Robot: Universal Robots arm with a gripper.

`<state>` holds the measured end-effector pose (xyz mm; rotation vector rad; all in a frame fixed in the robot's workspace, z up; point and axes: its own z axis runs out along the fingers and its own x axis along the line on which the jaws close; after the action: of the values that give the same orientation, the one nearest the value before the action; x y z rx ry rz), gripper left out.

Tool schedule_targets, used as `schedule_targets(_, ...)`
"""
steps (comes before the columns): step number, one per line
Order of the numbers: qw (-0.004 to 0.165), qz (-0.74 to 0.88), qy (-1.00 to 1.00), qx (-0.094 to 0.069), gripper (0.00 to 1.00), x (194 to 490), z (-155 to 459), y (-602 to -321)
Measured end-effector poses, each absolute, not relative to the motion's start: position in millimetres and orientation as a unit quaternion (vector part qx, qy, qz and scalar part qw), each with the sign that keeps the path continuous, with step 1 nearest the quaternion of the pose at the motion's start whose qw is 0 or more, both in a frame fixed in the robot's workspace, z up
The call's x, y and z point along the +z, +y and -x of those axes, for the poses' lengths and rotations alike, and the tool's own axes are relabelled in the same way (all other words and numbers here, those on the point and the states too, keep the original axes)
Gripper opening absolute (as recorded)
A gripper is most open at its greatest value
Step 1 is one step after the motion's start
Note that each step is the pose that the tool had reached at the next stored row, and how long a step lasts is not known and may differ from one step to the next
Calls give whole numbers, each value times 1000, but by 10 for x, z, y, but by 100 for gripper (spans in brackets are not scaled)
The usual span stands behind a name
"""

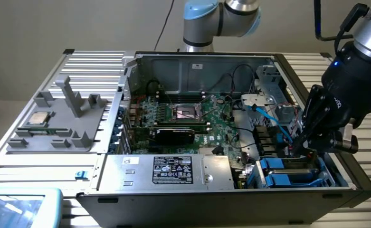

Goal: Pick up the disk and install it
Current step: 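Insert the first disk wire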

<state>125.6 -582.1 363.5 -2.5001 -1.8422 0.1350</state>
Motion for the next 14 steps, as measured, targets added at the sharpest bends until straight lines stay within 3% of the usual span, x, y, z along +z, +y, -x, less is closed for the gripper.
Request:
schedule_targets(7, -11, 809, -585, 55, 15, 3634, -1225, -5821)
schedule_targets(14, -18, 818, -572, 59, 15, 3603, -1182, -5821)
